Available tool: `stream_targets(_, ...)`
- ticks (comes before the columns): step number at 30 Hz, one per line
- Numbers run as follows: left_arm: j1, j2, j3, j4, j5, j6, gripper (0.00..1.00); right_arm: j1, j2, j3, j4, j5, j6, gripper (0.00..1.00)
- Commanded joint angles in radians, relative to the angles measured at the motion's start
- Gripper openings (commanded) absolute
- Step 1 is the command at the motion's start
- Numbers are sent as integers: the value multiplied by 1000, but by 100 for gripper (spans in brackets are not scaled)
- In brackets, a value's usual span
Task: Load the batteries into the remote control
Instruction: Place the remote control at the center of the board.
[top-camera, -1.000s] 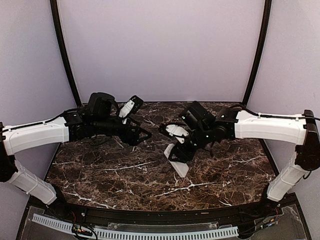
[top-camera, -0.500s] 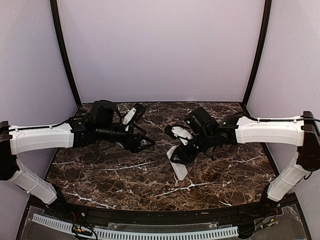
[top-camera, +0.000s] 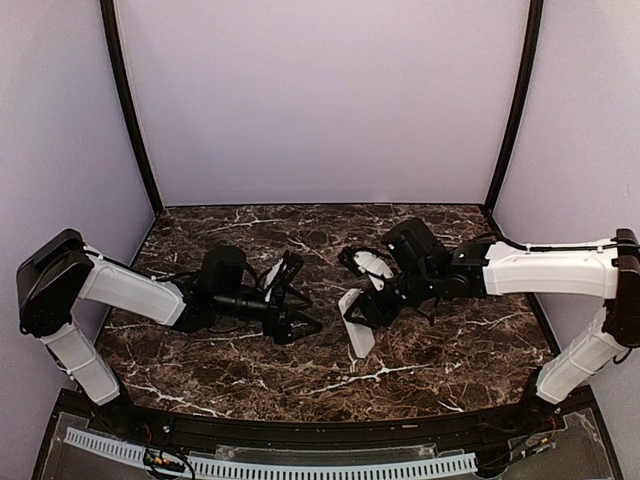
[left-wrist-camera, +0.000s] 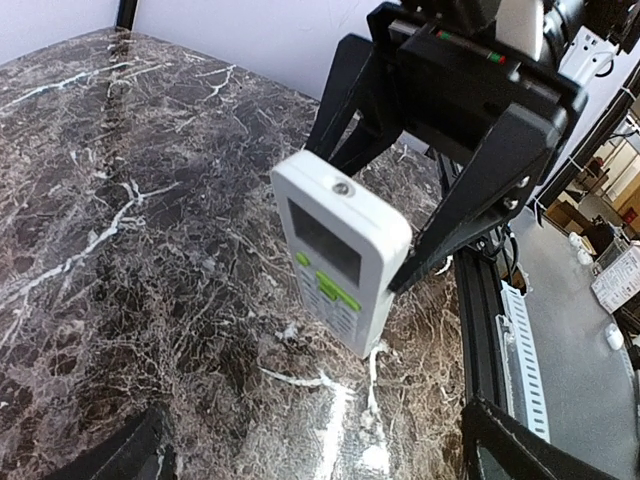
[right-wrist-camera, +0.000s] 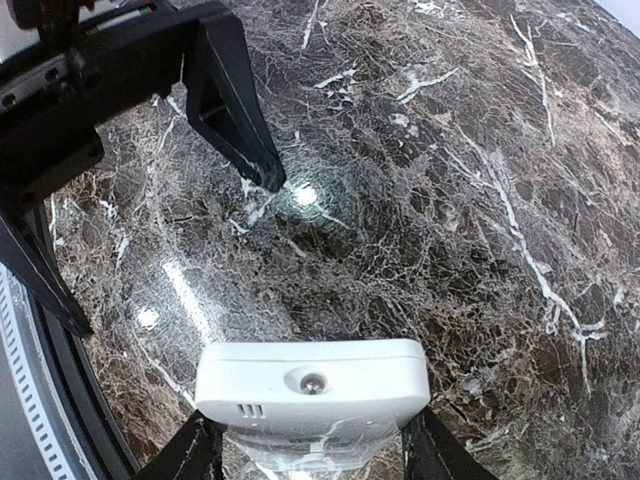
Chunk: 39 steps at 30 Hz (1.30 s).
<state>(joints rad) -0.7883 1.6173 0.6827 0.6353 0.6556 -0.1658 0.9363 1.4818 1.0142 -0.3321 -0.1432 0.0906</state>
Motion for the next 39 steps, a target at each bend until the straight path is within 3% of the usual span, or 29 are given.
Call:
stream_targets(1, -49, 33, 34, 30, -35, 28, 99, -8, 17, 11, 41, 31, 61, 18)
stream_targets(6, -98, 57, 58, 9, -222, 13, 99, -9, 47, 26, 59, 97, 222, 17)
stream_targets(17, -110, 179, 222, -167, -337, -54, 76, -5, 171, 130, -33, 212, 467, 15)
stream_targets(31, -99, 266, 302, -237, -321, -82, 65, -9, 247, 181, -91, 259, 610, 15)
stream_targets(39, -90, 208, 264, -223, -278, -85, 66, -1, 253, 129, -100, 208, 614, 16)
